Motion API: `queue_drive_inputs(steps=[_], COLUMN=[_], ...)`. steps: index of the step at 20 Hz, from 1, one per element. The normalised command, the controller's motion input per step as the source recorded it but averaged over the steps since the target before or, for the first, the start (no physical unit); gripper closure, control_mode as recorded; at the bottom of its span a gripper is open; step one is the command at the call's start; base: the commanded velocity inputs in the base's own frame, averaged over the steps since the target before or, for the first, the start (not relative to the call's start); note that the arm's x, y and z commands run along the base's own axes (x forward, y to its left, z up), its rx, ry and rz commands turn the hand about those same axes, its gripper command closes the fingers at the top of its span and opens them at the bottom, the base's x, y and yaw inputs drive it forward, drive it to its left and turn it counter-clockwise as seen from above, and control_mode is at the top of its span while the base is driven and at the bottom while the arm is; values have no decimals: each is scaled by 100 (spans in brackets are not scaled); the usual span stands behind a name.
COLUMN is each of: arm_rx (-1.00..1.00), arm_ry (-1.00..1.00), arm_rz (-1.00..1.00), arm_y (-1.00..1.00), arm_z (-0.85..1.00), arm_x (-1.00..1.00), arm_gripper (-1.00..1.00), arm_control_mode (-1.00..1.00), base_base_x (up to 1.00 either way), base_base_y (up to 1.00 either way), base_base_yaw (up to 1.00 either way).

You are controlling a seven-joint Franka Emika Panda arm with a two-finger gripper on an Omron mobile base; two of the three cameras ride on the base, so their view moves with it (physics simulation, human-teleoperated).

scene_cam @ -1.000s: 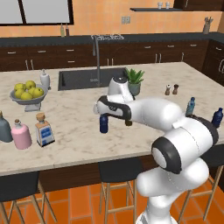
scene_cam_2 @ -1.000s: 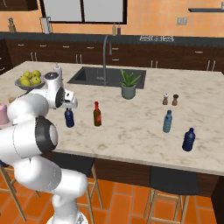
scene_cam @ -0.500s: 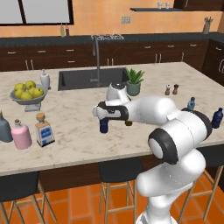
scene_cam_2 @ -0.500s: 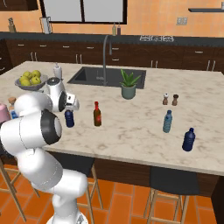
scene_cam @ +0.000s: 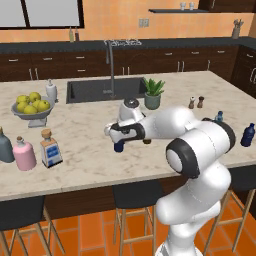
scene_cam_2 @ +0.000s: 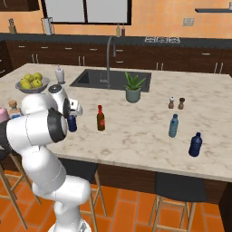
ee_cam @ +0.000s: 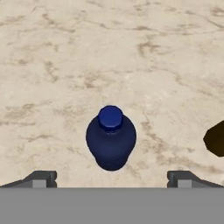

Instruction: Move the plastic bottles in the middle to the plastics group, and the glass bottles in the middle to the glass group.

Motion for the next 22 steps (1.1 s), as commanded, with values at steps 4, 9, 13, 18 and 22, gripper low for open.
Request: queue_drive_inputs(steps=[4,9,13,18,22], arm_rx=[-3,0,0,0,0], arm_ry=[8,21,3,0,0], arm_rz=[0,0,0,0,1], arm_y=[0,0,0,0,0], arm_z=[0,0,-1,-17,-15], arm_x=[14,8,0,0,0], arm_gripper=[-100,-100,-100,-100,-100], arm_control_mode=[-100,-100,-100,-100,-100], base_base_x=[0,0,0,0,0], base_base_y=[0,0,0,0,0], base_base_yaw=[0,0,0,0,0])
